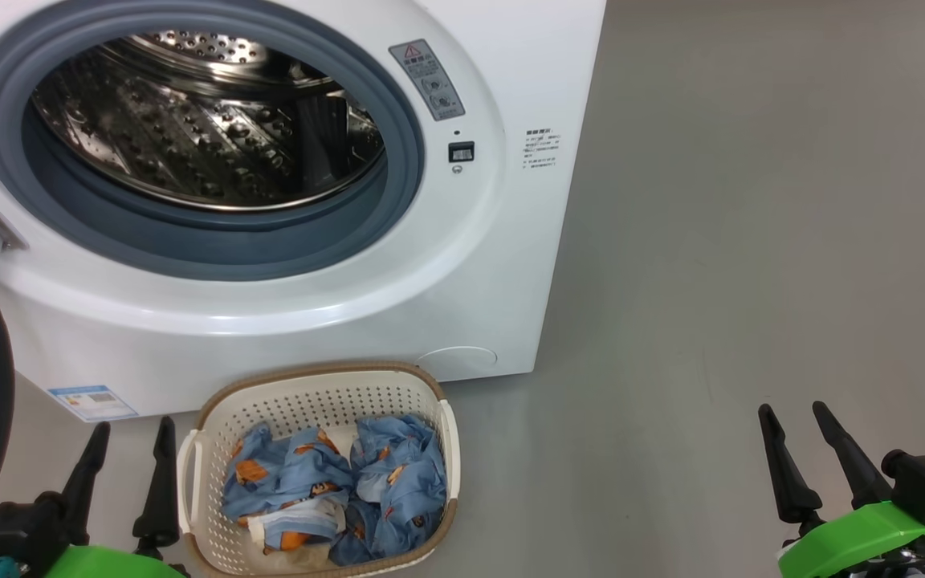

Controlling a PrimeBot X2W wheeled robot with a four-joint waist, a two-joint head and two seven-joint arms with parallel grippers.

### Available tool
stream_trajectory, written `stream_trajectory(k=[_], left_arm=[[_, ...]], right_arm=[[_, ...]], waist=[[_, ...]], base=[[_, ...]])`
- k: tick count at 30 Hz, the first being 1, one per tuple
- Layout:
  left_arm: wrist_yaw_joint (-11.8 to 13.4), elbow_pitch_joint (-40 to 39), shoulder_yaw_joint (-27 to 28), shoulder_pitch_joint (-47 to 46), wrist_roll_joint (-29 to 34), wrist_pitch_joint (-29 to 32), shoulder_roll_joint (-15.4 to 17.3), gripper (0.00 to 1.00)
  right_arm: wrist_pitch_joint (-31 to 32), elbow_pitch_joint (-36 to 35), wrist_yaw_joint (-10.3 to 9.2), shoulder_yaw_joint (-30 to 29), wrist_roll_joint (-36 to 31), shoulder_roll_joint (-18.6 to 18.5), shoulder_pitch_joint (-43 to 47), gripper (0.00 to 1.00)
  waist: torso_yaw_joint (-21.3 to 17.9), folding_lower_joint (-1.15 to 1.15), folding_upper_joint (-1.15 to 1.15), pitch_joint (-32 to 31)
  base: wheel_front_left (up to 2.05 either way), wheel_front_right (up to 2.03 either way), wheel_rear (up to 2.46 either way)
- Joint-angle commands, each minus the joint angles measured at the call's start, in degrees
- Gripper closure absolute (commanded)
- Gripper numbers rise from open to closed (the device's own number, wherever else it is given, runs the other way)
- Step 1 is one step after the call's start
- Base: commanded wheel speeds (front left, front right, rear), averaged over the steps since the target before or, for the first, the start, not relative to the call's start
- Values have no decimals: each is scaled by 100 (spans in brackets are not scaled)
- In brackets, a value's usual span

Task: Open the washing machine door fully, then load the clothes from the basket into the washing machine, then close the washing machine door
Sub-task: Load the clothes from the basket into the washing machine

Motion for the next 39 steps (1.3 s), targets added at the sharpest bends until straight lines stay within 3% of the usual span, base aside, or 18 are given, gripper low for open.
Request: stream_trajectory(k=[1, 11, 19, 39], left_arm=[[-14, -160, 186, -154, -20, -36, 117, 0], [-14, 198, 87, -202, -35, -36, 13, 0], [-14, 995, -397, -491, -151, -36, -35, 0], [-14, 3560, -1780, -2878, -695, -36, 451, 0]], right_arm=[[-69, -146, 9, 121, 1, -67, -140, 0], [-69, -180, 9, 131, -23, 2, -231, 0], [-69, -253, 9, 176, -59, 142, -431, 0], [-69, -485, 9, 314, -188, 431, -1411, 0]], waist=[[7, 0, 0, 18], [-9, 0, 0, 170], [-84, 0, 0, 590], [-315, 0, 0, 2304]], base=[[0, 0, 0], [0, 0, 0], [0, 0, 0], [0, 0, 0]])
